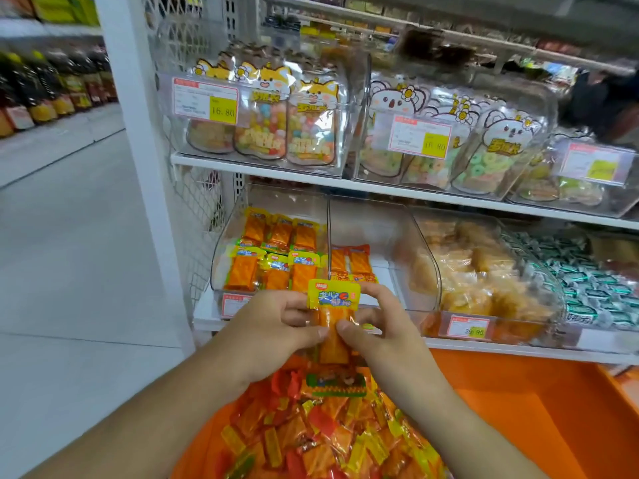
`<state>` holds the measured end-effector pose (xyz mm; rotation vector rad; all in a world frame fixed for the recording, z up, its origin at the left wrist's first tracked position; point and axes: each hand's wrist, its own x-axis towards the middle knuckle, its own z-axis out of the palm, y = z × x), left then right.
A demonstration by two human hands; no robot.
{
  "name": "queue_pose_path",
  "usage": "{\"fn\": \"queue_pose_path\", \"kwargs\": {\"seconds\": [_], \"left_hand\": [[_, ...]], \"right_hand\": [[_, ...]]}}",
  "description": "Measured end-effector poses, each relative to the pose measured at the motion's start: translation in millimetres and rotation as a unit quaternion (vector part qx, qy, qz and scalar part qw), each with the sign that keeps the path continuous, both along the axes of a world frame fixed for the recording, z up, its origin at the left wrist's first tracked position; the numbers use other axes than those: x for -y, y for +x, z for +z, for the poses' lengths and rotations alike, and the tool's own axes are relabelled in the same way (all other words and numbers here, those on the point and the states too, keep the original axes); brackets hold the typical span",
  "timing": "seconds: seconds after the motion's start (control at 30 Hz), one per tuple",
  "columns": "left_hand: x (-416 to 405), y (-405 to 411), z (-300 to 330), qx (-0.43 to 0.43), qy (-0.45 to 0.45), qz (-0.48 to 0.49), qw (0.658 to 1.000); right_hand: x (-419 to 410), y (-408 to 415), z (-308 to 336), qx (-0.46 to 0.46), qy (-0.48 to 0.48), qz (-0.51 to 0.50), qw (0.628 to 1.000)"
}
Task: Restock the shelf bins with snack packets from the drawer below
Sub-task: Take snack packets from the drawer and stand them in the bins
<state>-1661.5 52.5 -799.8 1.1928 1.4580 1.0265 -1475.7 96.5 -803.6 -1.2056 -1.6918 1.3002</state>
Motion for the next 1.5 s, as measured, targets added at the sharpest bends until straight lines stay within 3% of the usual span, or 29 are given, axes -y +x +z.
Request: {"fn": "queue_pose_path", "kwargs": {"seconds": [0.13, 0.3, 0.43, 0.57, 0.67, 0.87, 1.0, 1.23, 1.5], "left_hand": [[-7.5, -19.0, 7.0, -0.029, 0.004, -0.030, 0.999], [-20.9, -51.2, 15.5, -0.059, 0.006, -0.049, 0.997], [-30.0, -70.1, 18.5, -0.075, 0.040, 0.048, 0.995], [-33.3, -94.9, 17.9, -0.292, 0.092, 0.145, 0.941], [-37.4, -111.4, 12.9, -0.356, 0.118, 0.159, 0.913], [-37.5, -114.4, -8.1, -0.347, 0.001, 0.081, 0.934], [-40.5, -115.8, -10.7, -0.341, 0.004, 0.092, 0.936], [-41.8, -116.8, -15.7, -0.351, 0.007, 0.100, 0.931], [-44.9, -115.7, -19.9, -0.363, 0.008, 0.108, 0.926]], "right_hand": [[-12.7, -9.7, 10.1, 0.024, 0.071, 0.060, 0.995], [-38.5, -43.2, 20.0, 0.083, 0.087, 0.097, 0.988], [-64.7, -74.6, 31.3, 0.102, 0.082, 0.110, 0.985], [-104.5, -96.2, 30.3, 0.139, 0.086, 0.083, 0.983], [-130.4, -112.3, 26.1, 0.195, 0.109, 0.047, 0.974], [-149.7, -150.4, 10.1, 0.289, 0.104, 0.063, 0.949], [-150.3, -164.2, -2.3, 0.330, 0.054, 0.094, 0.938], [-141.2, -162.0, -8.9, 0.440, 0.152, 0.112, 0.878], [-135.2, -159.6, -11.0, 0.520, 0.188, 0.125, 0.824]]}}
